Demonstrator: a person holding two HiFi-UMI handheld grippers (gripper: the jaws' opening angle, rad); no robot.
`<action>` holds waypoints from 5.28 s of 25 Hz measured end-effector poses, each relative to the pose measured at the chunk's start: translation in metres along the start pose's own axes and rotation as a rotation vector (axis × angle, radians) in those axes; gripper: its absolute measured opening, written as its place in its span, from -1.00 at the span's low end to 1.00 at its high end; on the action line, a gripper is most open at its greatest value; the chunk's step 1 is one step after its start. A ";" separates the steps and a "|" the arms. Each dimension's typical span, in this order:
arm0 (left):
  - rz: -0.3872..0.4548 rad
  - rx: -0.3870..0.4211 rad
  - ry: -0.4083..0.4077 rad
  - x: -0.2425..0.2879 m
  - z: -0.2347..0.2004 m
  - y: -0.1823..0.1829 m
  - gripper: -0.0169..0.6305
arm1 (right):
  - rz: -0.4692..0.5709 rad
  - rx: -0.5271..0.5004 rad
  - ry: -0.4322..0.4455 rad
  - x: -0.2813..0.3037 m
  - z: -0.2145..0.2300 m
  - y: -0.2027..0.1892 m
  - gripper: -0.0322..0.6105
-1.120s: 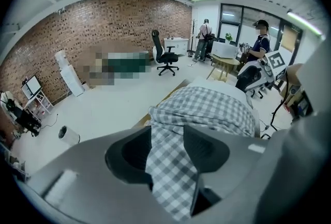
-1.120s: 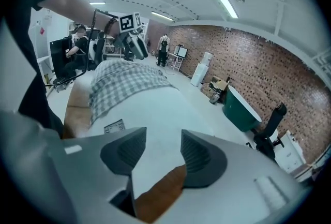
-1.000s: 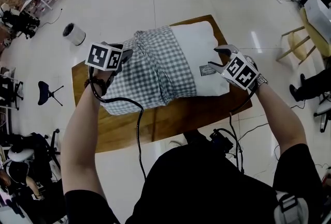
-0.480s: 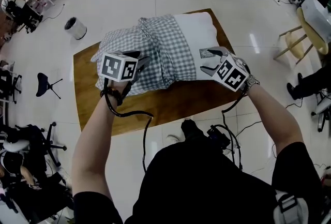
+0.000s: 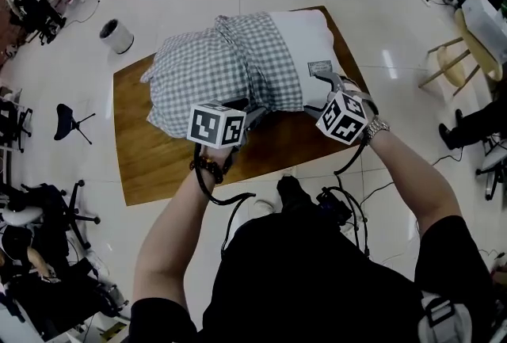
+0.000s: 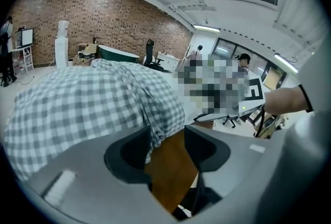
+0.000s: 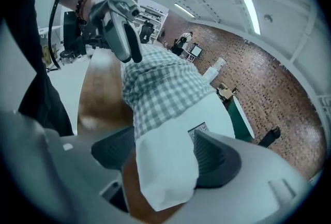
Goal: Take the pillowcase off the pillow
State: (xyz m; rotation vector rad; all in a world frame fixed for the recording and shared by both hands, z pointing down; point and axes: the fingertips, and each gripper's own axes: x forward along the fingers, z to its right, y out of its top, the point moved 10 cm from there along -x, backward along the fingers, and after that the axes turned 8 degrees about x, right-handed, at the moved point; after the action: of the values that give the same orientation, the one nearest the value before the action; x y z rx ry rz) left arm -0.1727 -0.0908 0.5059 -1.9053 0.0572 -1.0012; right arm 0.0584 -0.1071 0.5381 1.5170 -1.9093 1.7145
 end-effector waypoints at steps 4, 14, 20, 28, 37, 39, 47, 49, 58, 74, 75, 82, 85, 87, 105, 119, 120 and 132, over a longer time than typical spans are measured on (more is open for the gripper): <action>-0.012 -0.061 0.032 0.014 0.002 -0.023 -0.29 | -0.021 -0.033 -0.025 0.012 -0.007 -0.002 0.25; 0.011 -0.238 0.191 0.042 -0.016 -0.039 -0.18 | -0.033 -0.099 -0.078 0.036 -0.004 -0.012 0.37; 0.004 -0.286 0.285 0.057 -0.030 -0.055 -0.15 | -0.063 -0.173 -0.099 0.053 -0.007 -0.021 0.37; -0.005 -0.327 0.308 0.075 -0.048 -0.060 -0.48 | -0.107 -0.217 -0.157 0.072 -0.002 -0.028 0.18; 0.024 -0.336 0.332 0.046 -0.060 -0.067 -0.93 | -0.122 -0.232 -0.231 0.062 0.004 -0.021 -0.67; 0.033 -0.347 0.354 0.033 -0.064 -0.068 -0.93 | -0.121 -0.231 -0.244 0.057 0.006 -0.022 -0.71; 0.073 -0.415 0.447 -0.018 -0.077 -0.095 -0.93 | -0.117 -0.232 -0.298 0.031 0.008 -0.039 -0.76; 0.080 -0.429 0.474 -0.034 -0.085 -0.103 -0.93 | -0.115 -0.233 -0.308 0.026 0.005 -0.041 -0.76; 0.112 -0.481 0.527 -0.085 -0.100 -0.126 -0.93 | -0.121 -0.234 -0.336 0.002 0.000 -0.046 -0.79; 0.125 -0.512 0.510 -0.116 -0.093 -0.159 -0.92 | -0.156 -0.132 -0.294 -0.014 -0.019 -0.059 -0.70; 0.123 -0.504 0.505 -0.117 -0.090 -0.159 -0.92 | -0.155 -0.129 -0.287 -0.015 -0.022 -0.059 -0.66; 0.151 -0.441 0.510 -0.127 -0.073 -0.163 -0.79 | -0.136 -0.070 -0.185 -0.032 -0.039 -0.057 -0.16; 0.173 -0.431 0.503 -0.133 -0.077 -0.162 -0.79 | -0.123 -0.062 -0.124 -0.047 -0.041 -0.051 -0.05; 0.174 -0.437 0.527 -0.141 -0.077 -0.160 -0.79 | -0.106 -0.064 -0.103 -0.058 -0.040 -0.042 -0.03; 0.145 -0.200 0.480 -0.150 -0.044 -0.079 -0.78 | -0.009 -0.010 -0.085 -0.087 -0.014 0.010 -0.03; 0.124 0.053 0.390 -0.100 -0.065 0.055 -0.63 | 0.005 0.054 -0.015 -0.043 0.080 0.040 -0.02; 0.119 0.060 0.384 -0.095 -0.070 0.065 -0.62 | 0.005 0.062 -0.007 -0.037 0.089 0.042 -0.02; 0.011 0.113 0.259 -0.014 -0.118 0.154 -0.32 | 0.013 0.140 0.126 0.029 0.183 0.055 -0.01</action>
State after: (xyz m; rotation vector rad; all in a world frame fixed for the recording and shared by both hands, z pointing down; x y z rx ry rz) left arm -0.2054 -0.2542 0.4059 -1.6633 0.1580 -1.2132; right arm 0.0911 -0.2815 0.4618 1.4065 -1.7745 1.9369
